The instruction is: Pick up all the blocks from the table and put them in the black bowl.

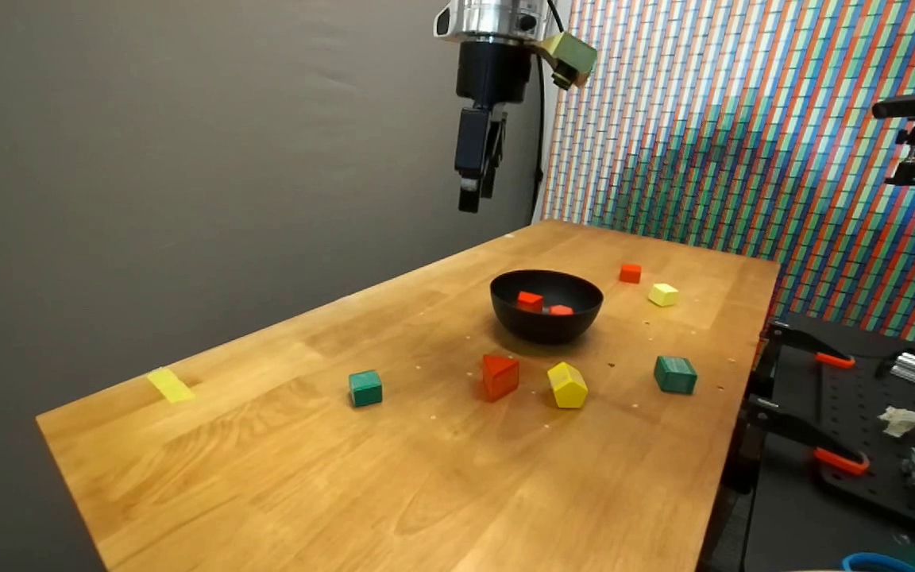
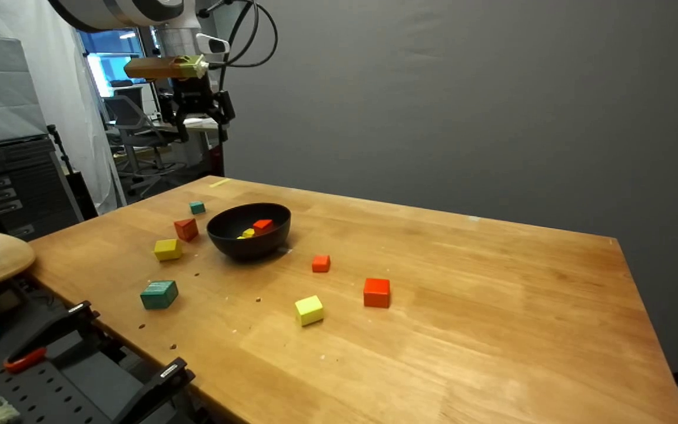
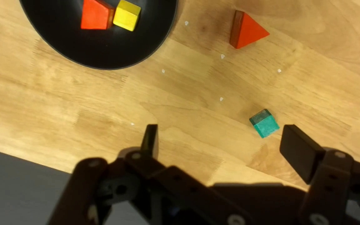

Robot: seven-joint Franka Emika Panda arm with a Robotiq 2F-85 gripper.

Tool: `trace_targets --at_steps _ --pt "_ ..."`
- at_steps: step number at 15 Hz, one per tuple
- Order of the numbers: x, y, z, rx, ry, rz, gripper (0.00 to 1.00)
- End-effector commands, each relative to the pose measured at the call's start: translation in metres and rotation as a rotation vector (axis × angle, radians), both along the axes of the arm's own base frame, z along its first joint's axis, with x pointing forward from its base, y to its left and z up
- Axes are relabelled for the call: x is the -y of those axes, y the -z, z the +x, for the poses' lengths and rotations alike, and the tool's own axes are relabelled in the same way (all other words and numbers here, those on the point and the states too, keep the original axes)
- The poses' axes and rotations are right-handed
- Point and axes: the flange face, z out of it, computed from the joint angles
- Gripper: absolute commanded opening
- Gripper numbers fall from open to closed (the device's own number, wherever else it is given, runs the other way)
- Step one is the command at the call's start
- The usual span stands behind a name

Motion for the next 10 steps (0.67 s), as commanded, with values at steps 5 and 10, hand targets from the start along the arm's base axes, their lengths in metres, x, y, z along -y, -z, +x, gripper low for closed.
trace_targets --at_steps 5,10 --pt "-0.073 0.085 0.004 -0.02 -0.062 0.102 1.0" --pt "-0.13 0.162 0.011 -0.087 -0.185 0.058 1.0"
